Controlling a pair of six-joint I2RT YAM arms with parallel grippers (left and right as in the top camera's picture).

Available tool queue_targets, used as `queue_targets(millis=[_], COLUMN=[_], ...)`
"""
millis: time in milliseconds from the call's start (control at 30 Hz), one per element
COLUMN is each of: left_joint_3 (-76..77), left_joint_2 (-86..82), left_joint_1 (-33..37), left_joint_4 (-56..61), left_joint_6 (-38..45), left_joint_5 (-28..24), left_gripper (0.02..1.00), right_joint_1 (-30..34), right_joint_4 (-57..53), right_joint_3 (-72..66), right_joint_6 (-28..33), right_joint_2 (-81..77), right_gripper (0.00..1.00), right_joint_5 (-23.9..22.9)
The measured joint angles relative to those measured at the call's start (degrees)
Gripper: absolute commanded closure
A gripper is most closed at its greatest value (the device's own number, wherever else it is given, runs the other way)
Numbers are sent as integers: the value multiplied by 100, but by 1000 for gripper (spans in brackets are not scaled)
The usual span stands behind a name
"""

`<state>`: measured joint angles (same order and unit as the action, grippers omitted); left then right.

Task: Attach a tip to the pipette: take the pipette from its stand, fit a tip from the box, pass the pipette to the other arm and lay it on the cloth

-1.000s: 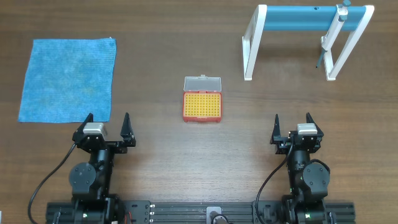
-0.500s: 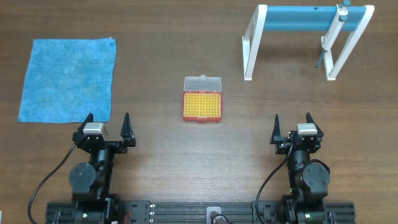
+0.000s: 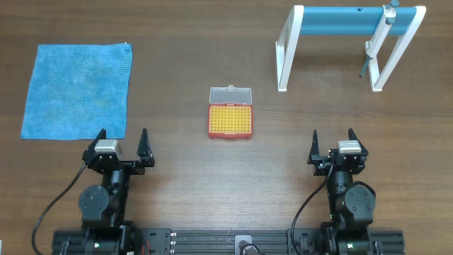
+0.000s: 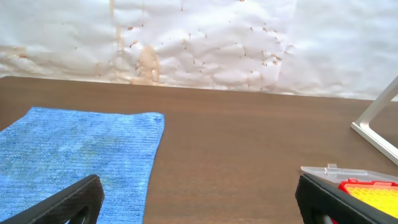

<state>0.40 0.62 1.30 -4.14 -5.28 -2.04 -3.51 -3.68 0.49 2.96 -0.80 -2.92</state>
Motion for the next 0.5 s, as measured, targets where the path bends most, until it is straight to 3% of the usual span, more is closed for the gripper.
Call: queue_targets(millis=[500], left_joint_3=[0], left_joint_2=[0], left_joint_1=[0], left_joint_4=[0], left_joint_6=[0], left_joint_5=[0], left_gripper=[20], right_joint_1=[0], right_joint_4=[306], right_joint_3=[15], right_joint_6=[0], right_joint_2=[-452], right_gripper=[187], right_joint_5=[-11])
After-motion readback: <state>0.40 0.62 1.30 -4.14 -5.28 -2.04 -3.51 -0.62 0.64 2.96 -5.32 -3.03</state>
